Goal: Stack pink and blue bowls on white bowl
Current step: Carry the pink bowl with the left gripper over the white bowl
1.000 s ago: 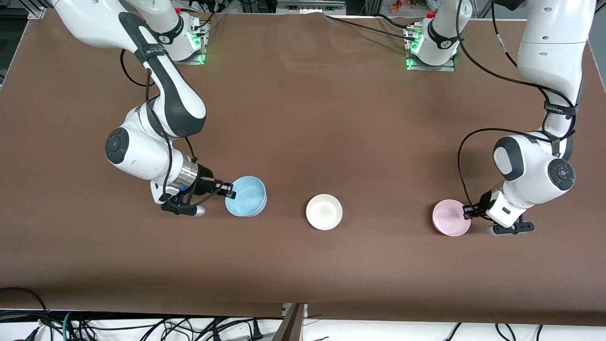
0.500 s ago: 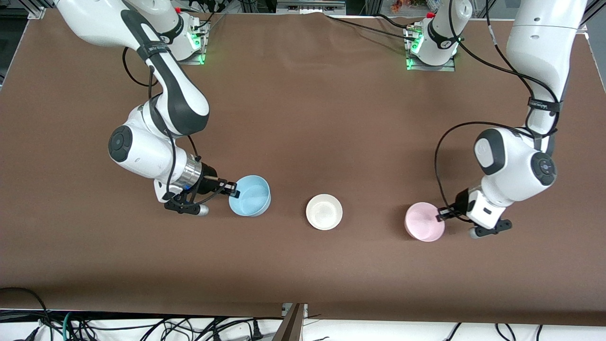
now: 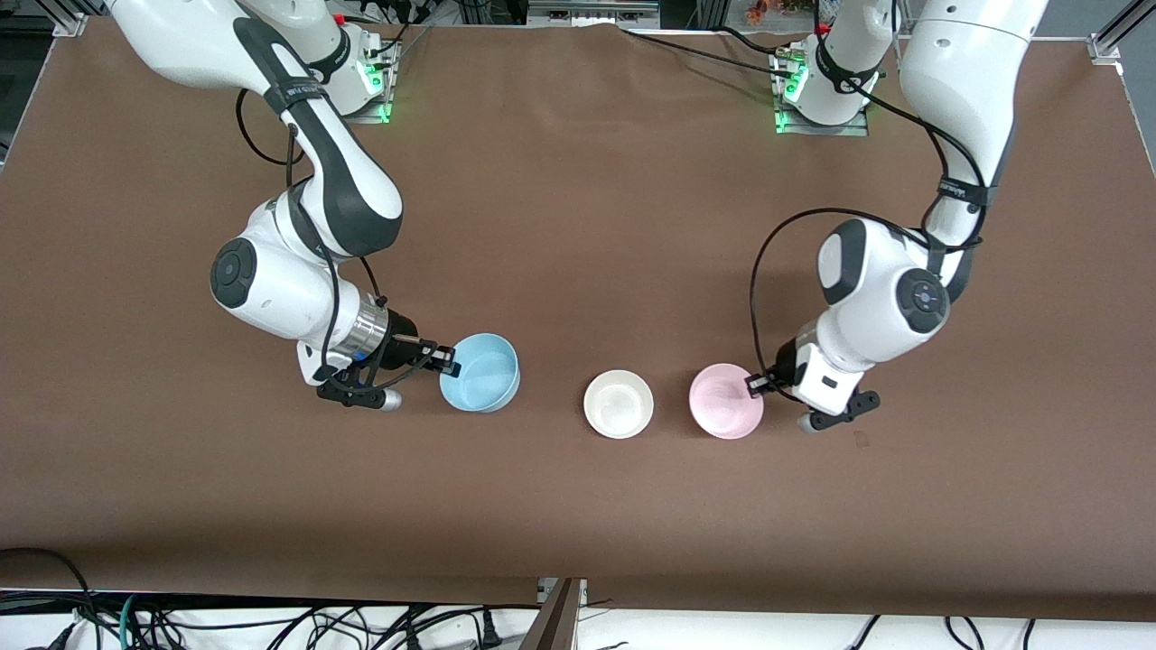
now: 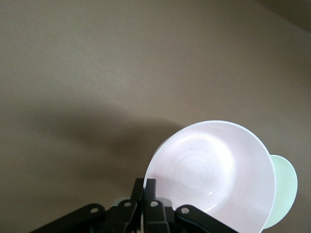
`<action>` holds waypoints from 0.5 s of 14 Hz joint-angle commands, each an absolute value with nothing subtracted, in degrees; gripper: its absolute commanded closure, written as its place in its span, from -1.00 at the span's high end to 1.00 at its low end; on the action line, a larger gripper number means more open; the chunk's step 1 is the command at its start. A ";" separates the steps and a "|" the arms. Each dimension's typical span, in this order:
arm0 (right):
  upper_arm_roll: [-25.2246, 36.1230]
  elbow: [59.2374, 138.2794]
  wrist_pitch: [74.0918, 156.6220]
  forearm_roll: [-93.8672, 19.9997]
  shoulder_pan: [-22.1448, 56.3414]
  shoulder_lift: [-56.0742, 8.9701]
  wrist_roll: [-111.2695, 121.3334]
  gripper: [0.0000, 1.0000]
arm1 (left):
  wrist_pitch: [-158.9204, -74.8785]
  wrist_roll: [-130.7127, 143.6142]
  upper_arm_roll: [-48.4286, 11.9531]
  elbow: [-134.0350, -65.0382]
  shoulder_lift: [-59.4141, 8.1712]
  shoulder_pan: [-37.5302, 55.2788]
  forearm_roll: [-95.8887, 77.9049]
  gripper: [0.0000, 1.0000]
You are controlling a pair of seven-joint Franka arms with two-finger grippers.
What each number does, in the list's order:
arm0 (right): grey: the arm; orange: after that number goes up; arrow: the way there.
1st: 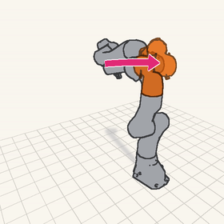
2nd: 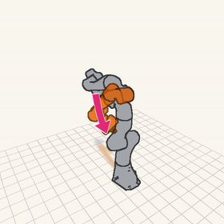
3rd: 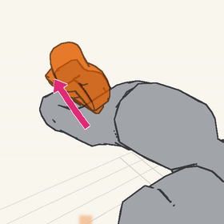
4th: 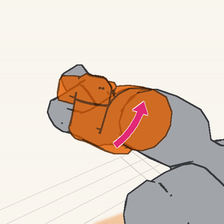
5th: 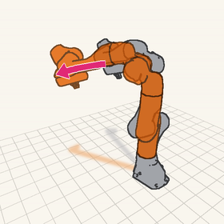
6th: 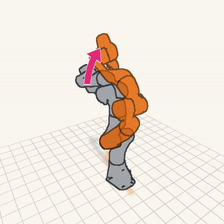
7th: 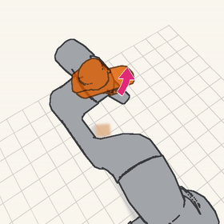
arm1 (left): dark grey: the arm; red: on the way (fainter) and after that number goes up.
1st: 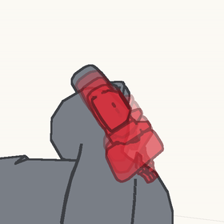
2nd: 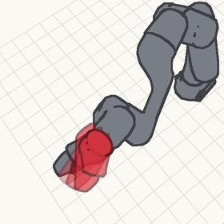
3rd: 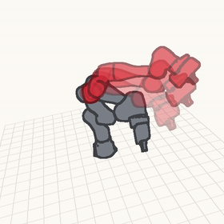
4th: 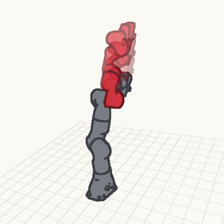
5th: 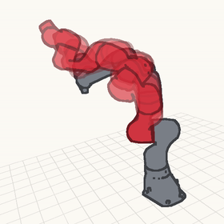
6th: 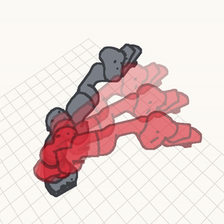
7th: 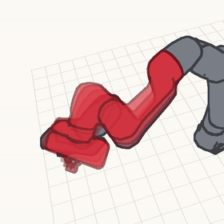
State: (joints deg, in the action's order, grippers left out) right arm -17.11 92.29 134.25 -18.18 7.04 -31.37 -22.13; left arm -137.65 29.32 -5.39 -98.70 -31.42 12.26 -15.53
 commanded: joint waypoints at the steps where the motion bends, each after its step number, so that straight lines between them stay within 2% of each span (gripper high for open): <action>1: -17.31 90.44 133.24 -19.07 6.77 -32.52 -21.80 -1.00 | -139.12 35.93 -4.75 -100.63 -29.53 16.16 -13.80 -1.00; 7: -17.31 90.44 133.24 -19.07 6.77 -32.52 -21.88 -1.00 | -142.99 43.06 -4.66 -100.72 -30.76 21.17 -13.80 -1.00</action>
State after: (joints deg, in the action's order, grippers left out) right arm -17.08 92.15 134.25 -18.18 6.96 -31.78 -22.13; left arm -140.97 40.31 -5.37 -99.50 -31.22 19.51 -15.14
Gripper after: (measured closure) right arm 0.974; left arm 0.974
